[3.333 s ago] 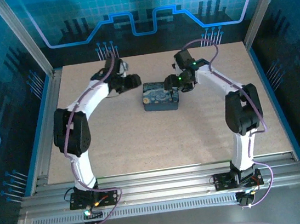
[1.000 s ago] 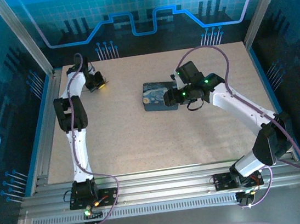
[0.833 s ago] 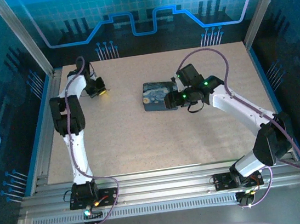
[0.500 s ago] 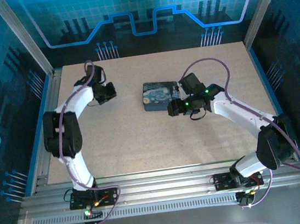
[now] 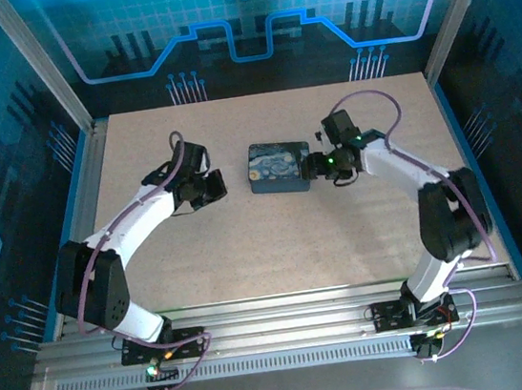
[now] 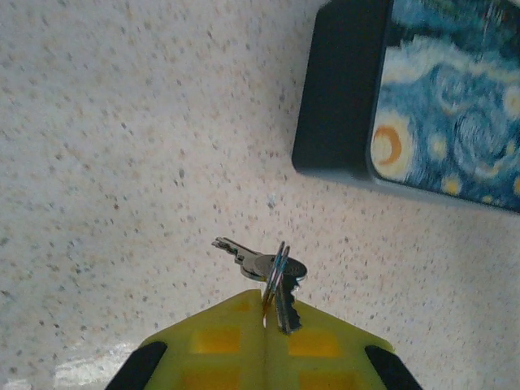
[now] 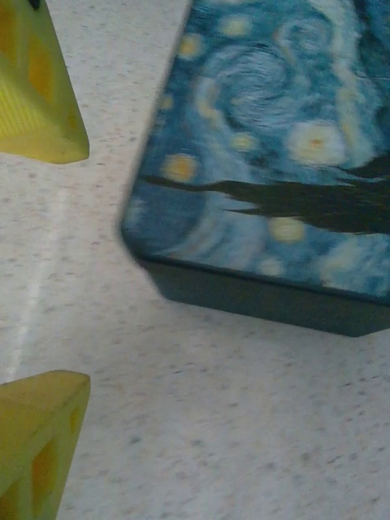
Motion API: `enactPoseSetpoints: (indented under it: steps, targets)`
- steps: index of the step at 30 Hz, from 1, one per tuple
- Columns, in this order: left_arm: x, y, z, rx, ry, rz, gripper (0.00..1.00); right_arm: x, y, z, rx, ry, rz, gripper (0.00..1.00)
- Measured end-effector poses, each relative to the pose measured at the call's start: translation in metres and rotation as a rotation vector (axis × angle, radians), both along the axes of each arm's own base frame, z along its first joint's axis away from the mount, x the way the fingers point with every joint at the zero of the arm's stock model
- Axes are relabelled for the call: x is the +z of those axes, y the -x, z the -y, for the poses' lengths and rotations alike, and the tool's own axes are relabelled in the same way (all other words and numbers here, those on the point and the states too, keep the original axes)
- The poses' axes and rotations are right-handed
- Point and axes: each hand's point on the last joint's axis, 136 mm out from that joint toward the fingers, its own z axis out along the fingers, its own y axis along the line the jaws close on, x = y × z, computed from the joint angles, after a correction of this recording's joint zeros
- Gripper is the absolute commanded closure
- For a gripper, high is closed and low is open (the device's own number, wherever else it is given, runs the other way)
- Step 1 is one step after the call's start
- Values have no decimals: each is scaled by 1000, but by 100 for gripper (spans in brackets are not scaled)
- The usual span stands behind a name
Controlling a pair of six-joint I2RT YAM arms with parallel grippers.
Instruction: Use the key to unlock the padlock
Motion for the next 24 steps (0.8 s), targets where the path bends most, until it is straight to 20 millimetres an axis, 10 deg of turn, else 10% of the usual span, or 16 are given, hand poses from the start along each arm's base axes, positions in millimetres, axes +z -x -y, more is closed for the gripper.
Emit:
enactPoseSetpoints:
  steps: [8, 14, 24]
  targets:
    - [-4, 21, 19, -63, -18, -25, 100, 1, -48, -22, 37, -64, 50, 35]
    - [9, 25, 9, -44, -51, 8, 100, -4, -47, -35, 69, -98, 41, 36]
    - [11, 24, -16, 7, -81, 18, 100, -26, 41, -109, 252, -100, -57, 36]
